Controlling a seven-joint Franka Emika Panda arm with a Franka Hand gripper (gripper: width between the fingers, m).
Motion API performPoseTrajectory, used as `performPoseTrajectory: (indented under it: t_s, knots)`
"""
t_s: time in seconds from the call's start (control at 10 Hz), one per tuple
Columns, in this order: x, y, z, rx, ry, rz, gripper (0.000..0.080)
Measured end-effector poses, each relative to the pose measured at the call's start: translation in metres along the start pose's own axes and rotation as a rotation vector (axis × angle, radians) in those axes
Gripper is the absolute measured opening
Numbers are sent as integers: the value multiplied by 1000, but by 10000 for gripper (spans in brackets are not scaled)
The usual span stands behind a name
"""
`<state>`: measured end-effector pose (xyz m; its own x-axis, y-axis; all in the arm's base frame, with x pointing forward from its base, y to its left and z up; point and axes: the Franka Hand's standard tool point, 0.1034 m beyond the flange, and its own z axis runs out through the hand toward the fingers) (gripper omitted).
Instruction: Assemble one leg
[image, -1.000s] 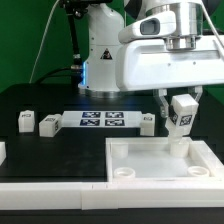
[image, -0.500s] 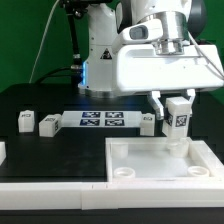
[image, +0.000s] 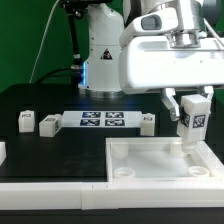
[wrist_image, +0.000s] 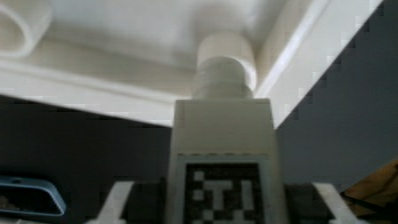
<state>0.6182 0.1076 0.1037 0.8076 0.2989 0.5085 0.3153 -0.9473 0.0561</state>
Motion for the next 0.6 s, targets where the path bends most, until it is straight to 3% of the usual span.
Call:
performPoseTrajectory:
  t_s: [0.6]
  knots:
    - [-7, -22, 14, 20, -12, -12, 291]
